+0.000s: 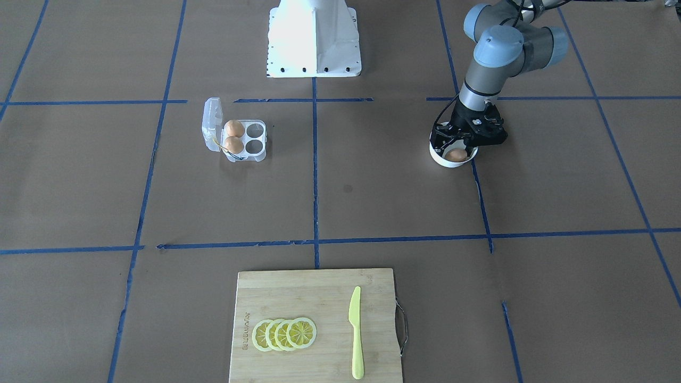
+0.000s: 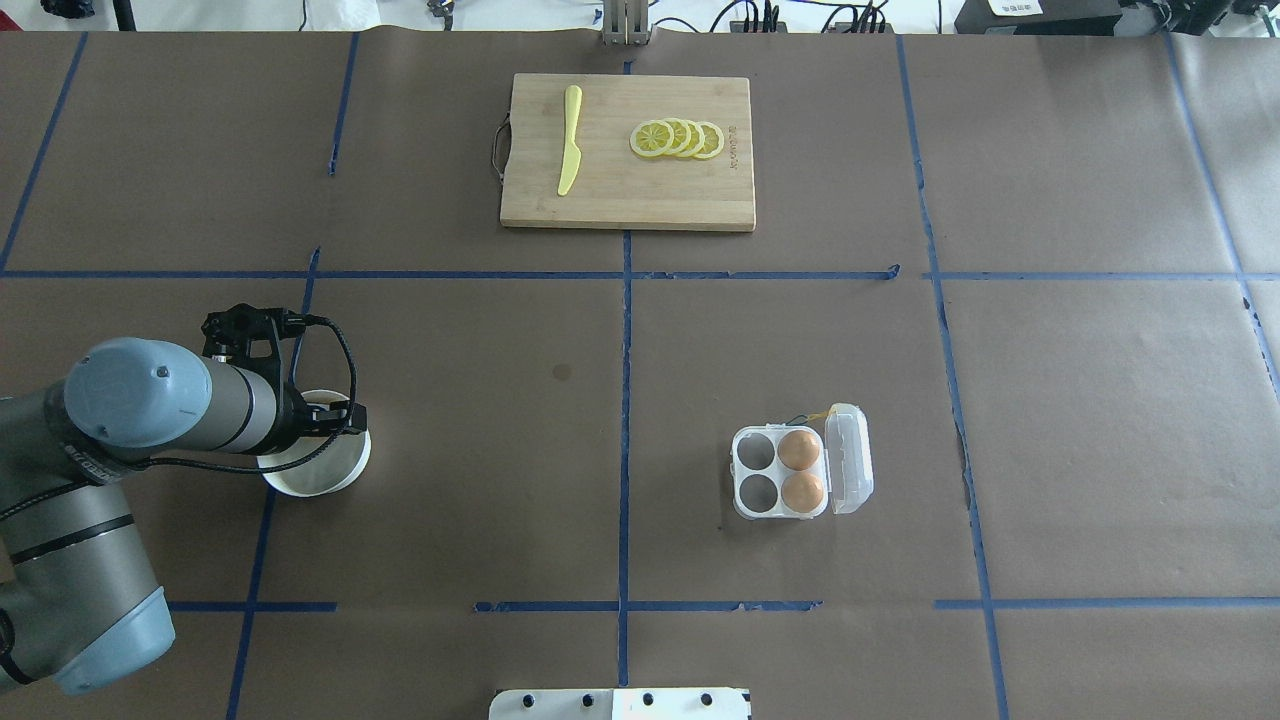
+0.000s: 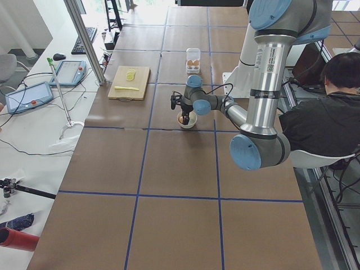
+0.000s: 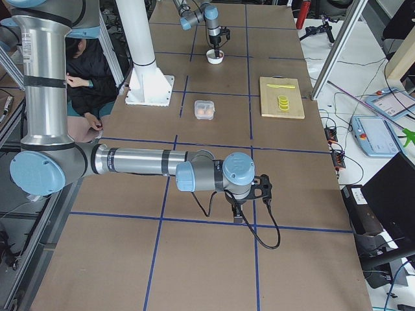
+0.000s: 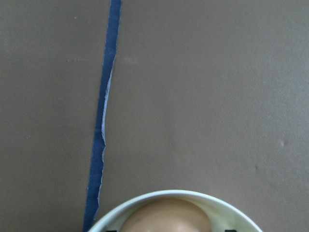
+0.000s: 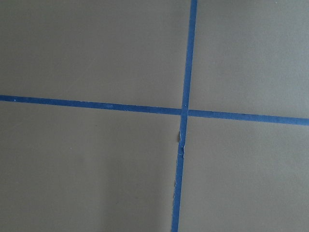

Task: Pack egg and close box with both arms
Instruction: 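Close the left gripper around the brown egg inside the bowl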

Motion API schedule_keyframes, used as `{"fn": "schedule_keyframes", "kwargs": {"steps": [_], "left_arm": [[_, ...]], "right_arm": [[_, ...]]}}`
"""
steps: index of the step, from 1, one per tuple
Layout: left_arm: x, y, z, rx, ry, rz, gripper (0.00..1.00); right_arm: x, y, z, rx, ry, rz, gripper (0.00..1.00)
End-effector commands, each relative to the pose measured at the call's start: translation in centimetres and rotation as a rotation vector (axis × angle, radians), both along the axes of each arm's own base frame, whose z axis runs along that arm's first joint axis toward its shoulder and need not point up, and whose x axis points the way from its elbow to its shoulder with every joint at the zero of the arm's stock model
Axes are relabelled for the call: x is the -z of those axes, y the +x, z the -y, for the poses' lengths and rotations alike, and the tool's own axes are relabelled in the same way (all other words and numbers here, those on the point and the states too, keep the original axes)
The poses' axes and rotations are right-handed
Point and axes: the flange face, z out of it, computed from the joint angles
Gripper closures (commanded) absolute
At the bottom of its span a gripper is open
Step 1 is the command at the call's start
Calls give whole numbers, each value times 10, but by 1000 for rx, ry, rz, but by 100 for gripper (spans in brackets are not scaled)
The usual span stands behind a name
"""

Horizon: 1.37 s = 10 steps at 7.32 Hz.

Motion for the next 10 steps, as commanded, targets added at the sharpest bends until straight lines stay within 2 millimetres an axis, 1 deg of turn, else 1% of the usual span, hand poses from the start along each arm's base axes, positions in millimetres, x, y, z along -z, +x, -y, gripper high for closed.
{"fn": "schedule_keyframes", "kwargs": {"steps": [1,2,3,5,6,7,8,10], "left_arm": [[1,-2,0,3,1,-2,25],[-1,-1,1,3,-1,1,26],[0,-1,1,3,-1,0,31],[0,-3,1,4,-1,0,51],[0,-5,0,5,1,-1,58],[-1,-6,0,7,0,1,61],[0,-8,1,10,1,-1,61],[10,-17,-4,10,10,-16,63]], "right_arm": [[-1,1,-2,0,-2,0,0],[-2,1,-3,0,-3,0,0],[-3,1,-4,0,-5,0,0],[-3,1,-4,-1,-6,0,0],[-3,1,-4,-1,-6,0,0],[-3,1,-4,-1,-6,0,0],[-4,1,-4,-1,-8,0,0],[-6,1,-4,-1,-11,0,0]]}}
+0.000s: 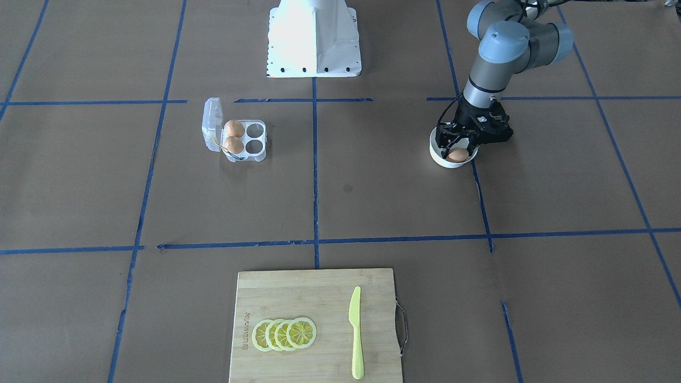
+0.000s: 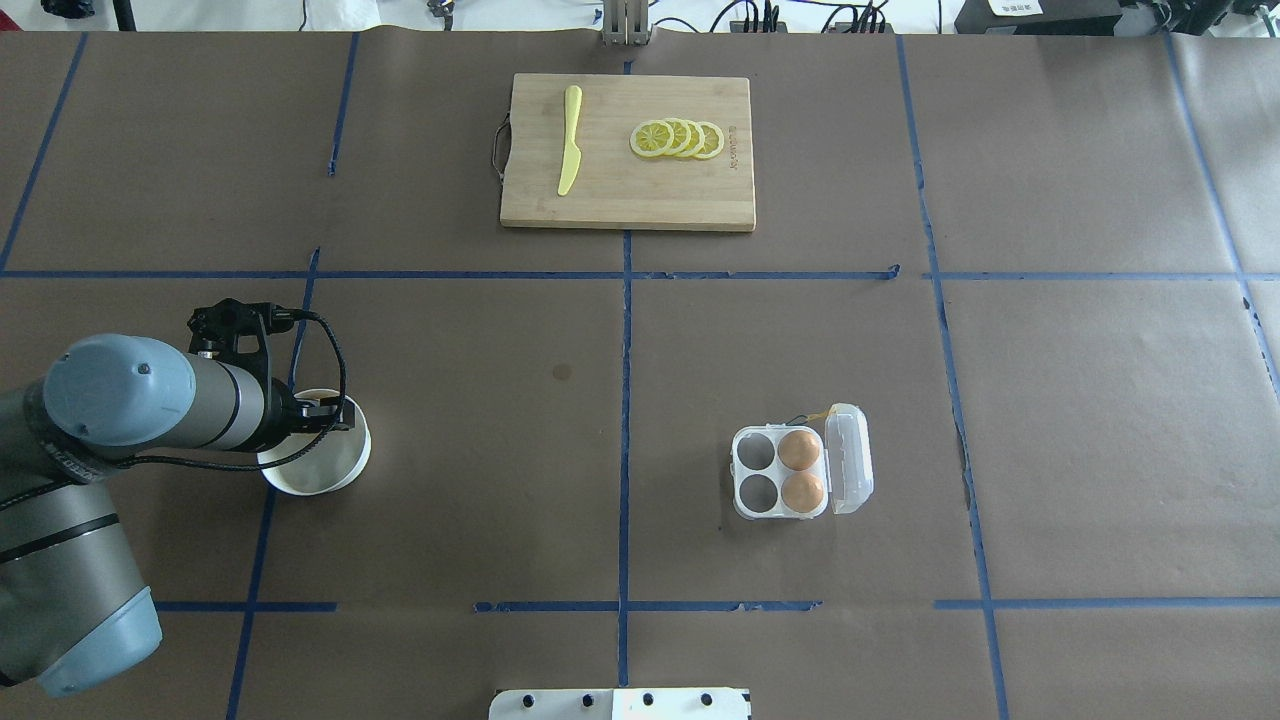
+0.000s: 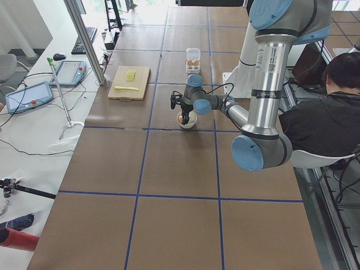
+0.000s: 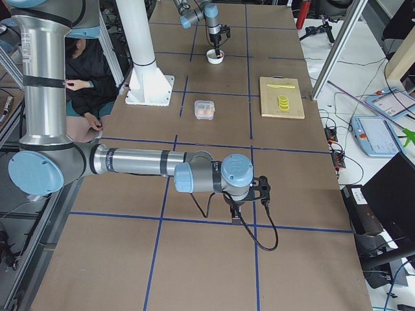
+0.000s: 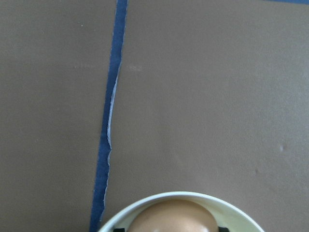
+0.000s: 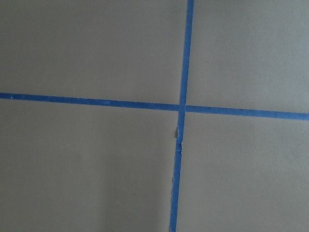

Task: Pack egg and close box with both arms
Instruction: 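Close the left gripper around the brown egg inside the bowl, then lift the egg with the left gripper and carry it toward the clear carton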

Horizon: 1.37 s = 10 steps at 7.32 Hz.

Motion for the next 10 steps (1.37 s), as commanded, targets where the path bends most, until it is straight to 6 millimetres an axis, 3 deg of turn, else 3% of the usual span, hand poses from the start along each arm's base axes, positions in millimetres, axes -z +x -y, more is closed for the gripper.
{"fn": "schedule_keyframes", "kwargs": {"steps": [1,4,6,8,10], "left_arm": [[5,-11,-13,-9,0,-1,67],[44,-34,-26,-12,-4,2,84],[72,-47,-31,-3,12,-30,100],[137,-28,-20,-4,67,-150,100],[206,15,-8,-18,80,-315,100]], "right_arm": [[-1,0,0,1,-1,0,0],[1,0,0,0,0,2,0],[1,0,0,0,1,2,0],[1,0,0,0,1,2,0],[2,0,1,0,3,3,0]]}}
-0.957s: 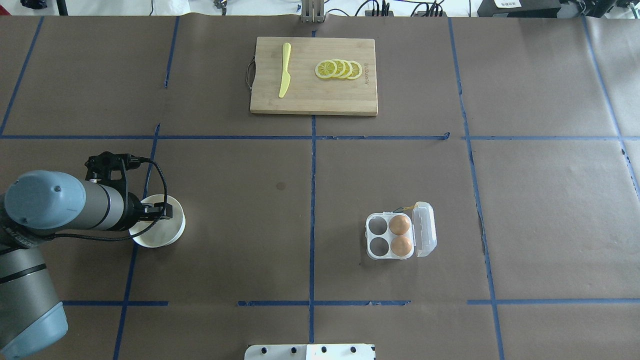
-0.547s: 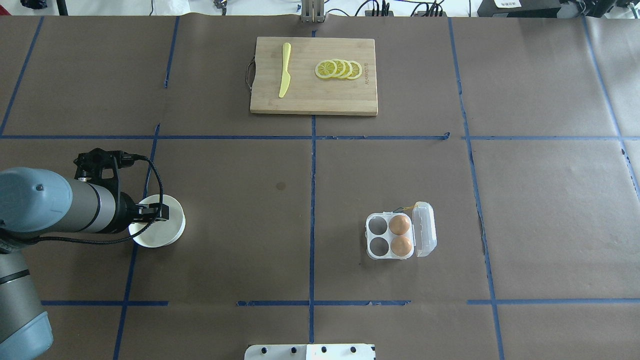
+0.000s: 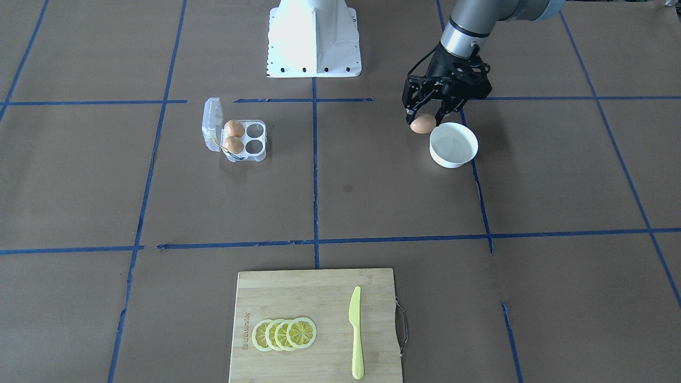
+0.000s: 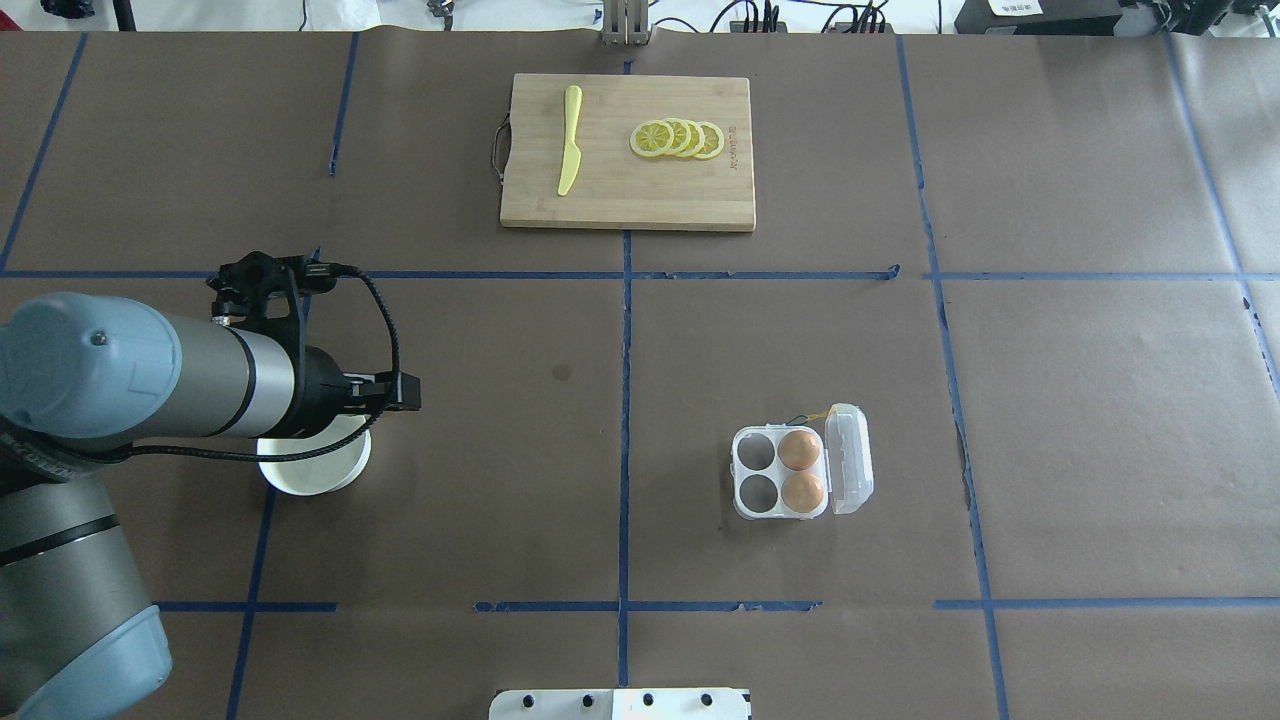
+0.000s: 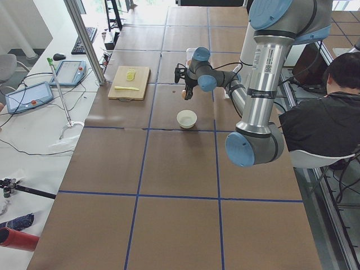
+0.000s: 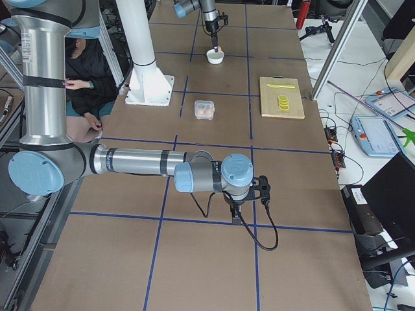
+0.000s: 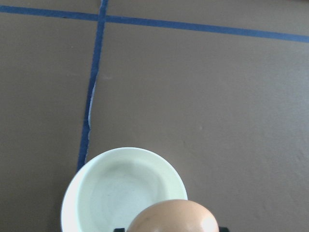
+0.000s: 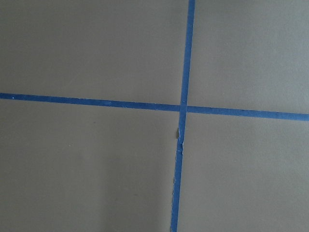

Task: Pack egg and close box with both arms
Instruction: 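Lift the egg with the left gripper and carry it toward the clear carton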

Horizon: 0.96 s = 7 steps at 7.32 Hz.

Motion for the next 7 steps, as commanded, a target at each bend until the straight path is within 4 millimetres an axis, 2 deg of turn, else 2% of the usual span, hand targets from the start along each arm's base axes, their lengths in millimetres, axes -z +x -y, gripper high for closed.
{"fn": "schedule_keyframes", "kwargs": {"steps": [1,2,3,4,5,6,7], "left_arm": [[64,65,19,8,-40,-227,100],[74,94,15,9,-91,-317,100],[91,112,6,-19,-76,-387,100],[98,133,-9,-48,-90,-450,100],[111,160,-5,-49,-117,-498,100],[116,195,-4,-58,-142,-489,100],[115,211,-11,-73,-146,-489,100]], "right_arm": [[1,-2,-1,2,-1,24,0],[2,-2,-1,4,-2,38,0],[2,-2,-1,4,-2,39,0],[1,-2,-1,3,-5,40,0],[0,-2,-1,3,-6,40,0],[-1,-2,-1,3,-8,40,0],[-1,-2,-1,4,-8,40,0]]}}
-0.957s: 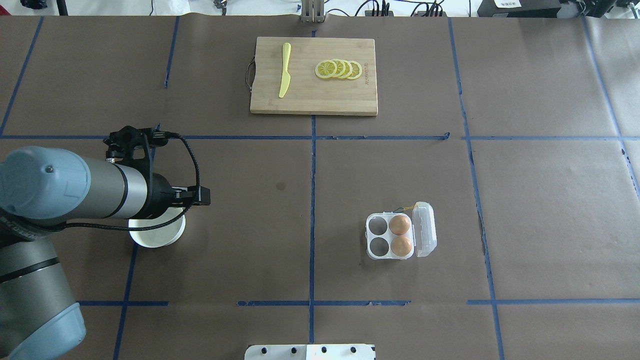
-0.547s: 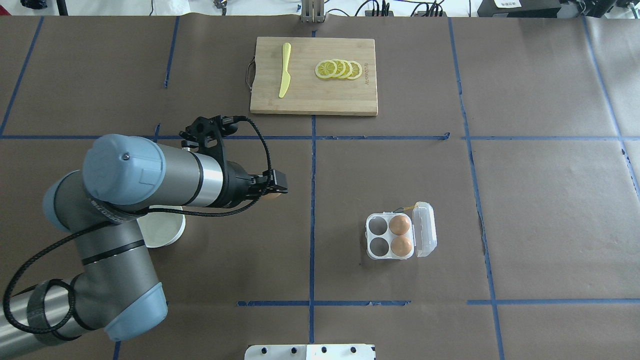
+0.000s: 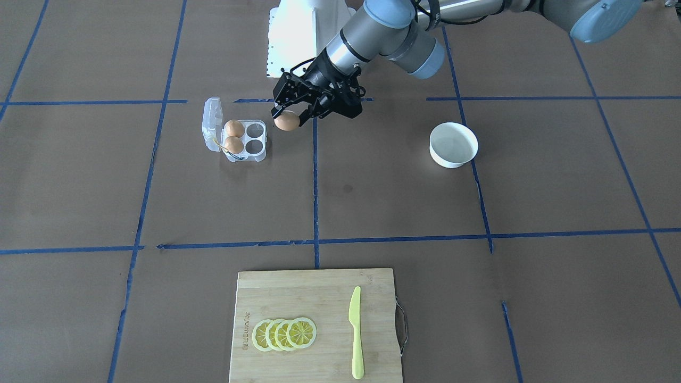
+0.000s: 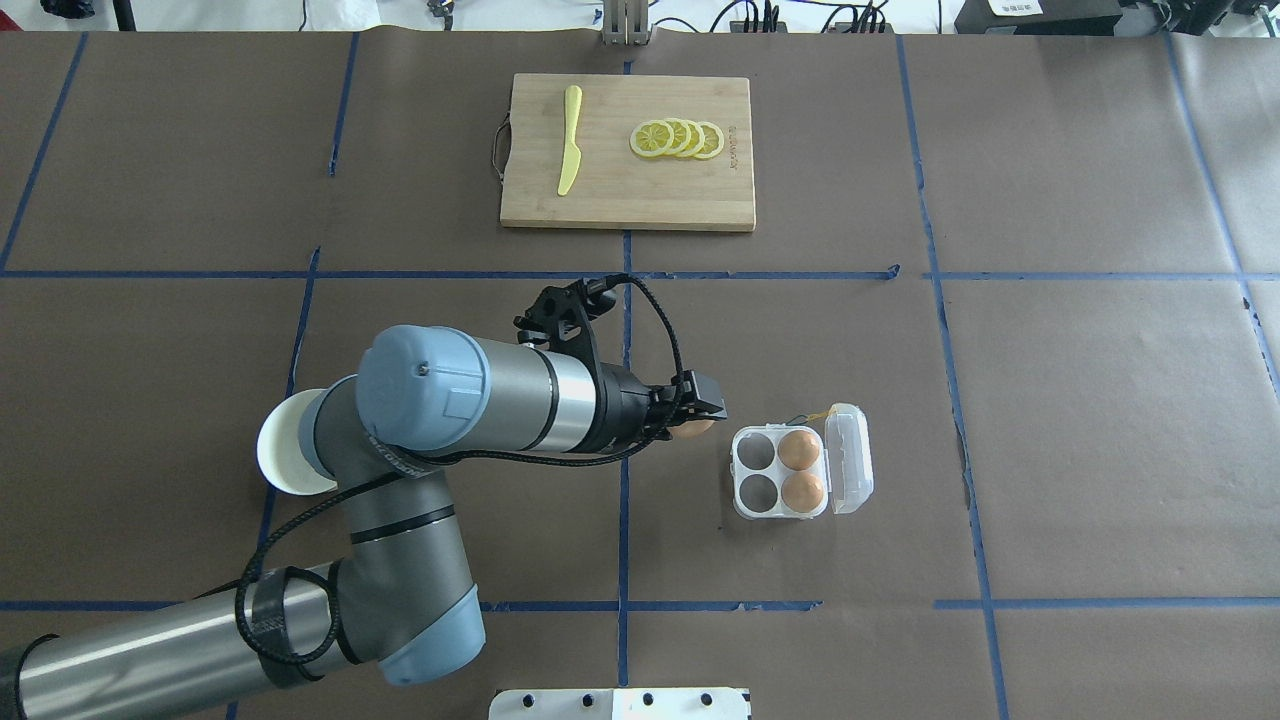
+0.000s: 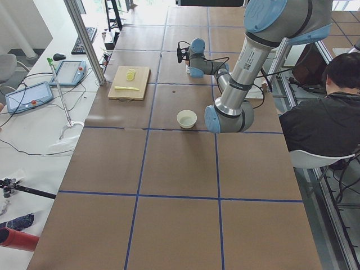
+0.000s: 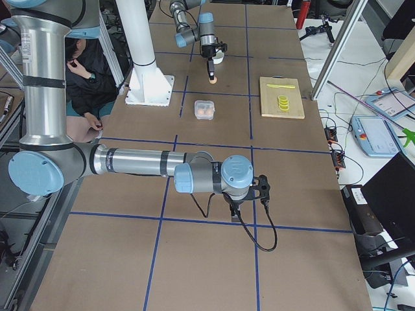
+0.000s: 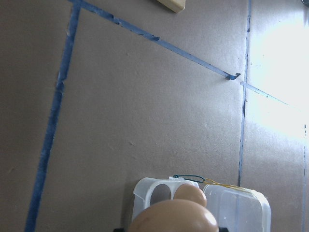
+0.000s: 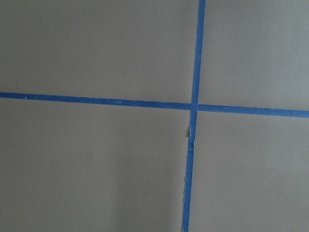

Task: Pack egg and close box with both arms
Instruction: 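Lower the egg into an empty carton slot and open the left gripper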

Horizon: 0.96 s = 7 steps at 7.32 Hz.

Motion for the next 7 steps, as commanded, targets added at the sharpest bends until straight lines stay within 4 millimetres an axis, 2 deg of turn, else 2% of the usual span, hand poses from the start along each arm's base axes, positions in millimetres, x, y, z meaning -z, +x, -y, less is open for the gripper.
{"fn": "schedule_keyframes", "kwargs": {"steps": [1,3,7], "left_arm": [[3,45,-17,22,4,-35,100],[20,81,-20,36,10,-50,100],[15,89,-25,26,11,-37,100]], "right_arm": [[-2,0,0,1,-3,0,0],[-1,0,1,1,-1,0,0],[-2,0,1,1,-3,-1,0]]}}
